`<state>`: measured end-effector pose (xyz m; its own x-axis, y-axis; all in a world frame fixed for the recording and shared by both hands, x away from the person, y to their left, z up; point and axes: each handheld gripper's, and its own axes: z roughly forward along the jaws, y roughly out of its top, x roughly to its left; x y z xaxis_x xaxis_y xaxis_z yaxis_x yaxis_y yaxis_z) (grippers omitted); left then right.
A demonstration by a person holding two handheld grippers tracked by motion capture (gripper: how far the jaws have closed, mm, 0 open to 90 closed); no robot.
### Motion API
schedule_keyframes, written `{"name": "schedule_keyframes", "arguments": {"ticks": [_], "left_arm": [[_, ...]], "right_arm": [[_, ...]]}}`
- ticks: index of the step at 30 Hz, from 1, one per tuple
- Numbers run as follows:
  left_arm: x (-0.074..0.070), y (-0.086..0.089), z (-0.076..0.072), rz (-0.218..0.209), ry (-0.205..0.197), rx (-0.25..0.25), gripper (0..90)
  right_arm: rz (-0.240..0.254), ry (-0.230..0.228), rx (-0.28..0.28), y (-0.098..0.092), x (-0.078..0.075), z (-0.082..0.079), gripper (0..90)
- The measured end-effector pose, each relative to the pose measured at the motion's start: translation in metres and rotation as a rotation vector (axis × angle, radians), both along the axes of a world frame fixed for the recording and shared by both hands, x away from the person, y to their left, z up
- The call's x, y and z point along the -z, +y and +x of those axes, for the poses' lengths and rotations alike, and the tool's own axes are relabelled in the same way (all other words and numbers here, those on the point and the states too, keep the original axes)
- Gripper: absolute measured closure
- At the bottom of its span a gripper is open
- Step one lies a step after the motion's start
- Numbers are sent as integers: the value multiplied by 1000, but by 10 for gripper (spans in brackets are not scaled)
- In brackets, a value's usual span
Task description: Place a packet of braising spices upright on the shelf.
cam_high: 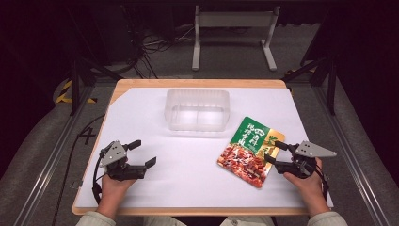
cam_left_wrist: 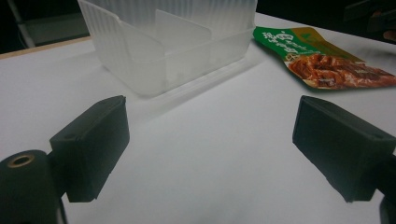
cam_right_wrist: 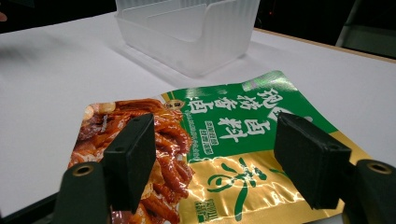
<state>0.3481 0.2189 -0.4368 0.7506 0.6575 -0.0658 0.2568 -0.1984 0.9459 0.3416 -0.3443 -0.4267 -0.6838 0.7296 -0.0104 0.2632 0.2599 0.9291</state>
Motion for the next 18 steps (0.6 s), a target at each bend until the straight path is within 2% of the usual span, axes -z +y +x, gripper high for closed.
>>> {"name": "schedule_keyframes", "arguments": {"ticks": [5, 13, 18], "left_arm": [[-1, 1, 0, -5, -1, -6, 120], [-1, 2, -1, -1, 10, -15, 119], [0, 3, 0, -7, 23, -17, 119]], "right_arm": [[-5, 10, -6, 1, -1, -1, 297], [-21, 57, -20, 4, -10, 6, 325], [-26, 61, -3, 5, -25, 16, 313]]}}
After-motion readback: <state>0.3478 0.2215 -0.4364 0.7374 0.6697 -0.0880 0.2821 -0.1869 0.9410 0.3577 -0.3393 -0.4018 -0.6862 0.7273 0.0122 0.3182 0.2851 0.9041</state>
